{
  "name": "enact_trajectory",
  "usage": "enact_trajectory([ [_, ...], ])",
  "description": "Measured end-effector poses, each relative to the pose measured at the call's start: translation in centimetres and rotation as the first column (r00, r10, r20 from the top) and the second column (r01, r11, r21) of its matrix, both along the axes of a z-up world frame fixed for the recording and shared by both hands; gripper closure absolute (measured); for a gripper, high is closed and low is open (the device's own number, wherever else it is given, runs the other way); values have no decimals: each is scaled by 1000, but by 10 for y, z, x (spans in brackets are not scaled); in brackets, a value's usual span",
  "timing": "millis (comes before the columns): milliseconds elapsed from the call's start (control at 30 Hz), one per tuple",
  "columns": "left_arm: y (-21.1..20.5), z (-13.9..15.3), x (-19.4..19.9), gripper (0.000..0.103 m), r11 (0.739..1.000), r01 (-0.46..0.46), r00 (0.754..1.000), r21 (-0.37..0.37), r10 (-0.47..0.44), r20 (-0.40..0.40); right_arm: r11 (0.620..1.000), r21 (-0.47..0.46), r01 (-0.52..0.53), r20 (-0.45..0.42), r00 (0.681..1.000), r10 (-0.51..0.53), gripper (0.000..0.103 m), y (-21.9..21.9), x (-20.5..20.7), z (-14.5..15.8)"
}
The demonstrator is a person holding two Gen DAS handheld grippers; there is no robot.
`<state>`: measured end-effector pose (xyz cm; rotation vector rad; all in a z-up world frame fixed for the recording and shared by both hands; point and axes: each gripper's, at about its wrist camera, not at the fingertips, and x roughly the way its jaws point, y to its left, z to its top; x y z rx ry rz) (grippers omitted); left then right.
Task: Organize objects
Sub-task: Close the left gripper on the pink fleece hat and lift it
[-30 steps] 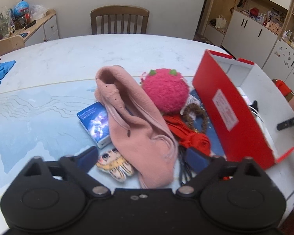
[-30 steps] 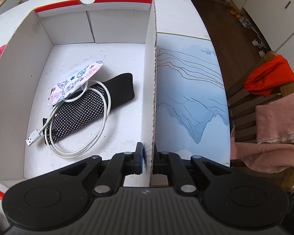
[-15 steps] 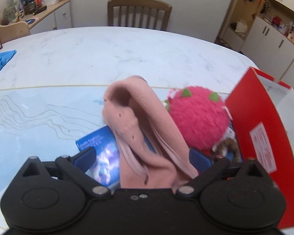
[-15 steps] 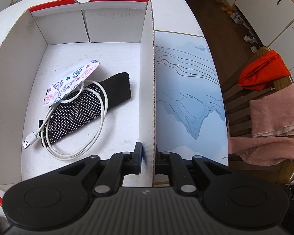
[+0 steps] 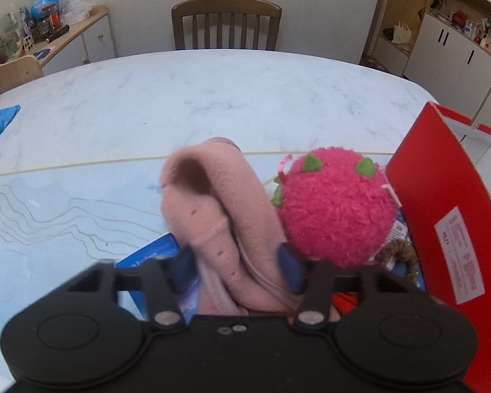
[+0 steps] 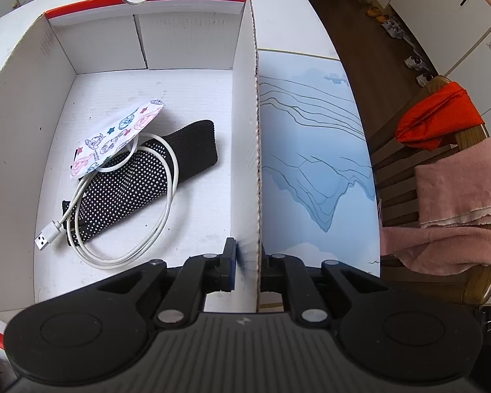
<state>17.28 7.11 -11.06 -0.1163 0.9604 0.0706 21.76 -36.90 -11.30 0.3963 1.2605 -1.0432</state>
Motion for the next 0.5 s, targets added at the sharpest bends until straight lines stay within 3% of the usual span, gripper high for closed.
enact_trajectory([
  [67, 3, 3, -2, 86, 1000, -2, 1000, -30, 3, 4, 1000, 0, 0, 3, 1000, 0, 94, 0, -1, -1],
  [100, 4, 4, -4, 89, 999, -2, 1000, -39, 2, 6, 1000, 0, 0, 5, 1000, 0, 94, 0, -1, -1],
  [500, 3, 59, -41, 93, 992, -21, 1000, -124, 21, 3, 999, -3, -53, 17, 998, 53, 95, 2, -4, -3],
])
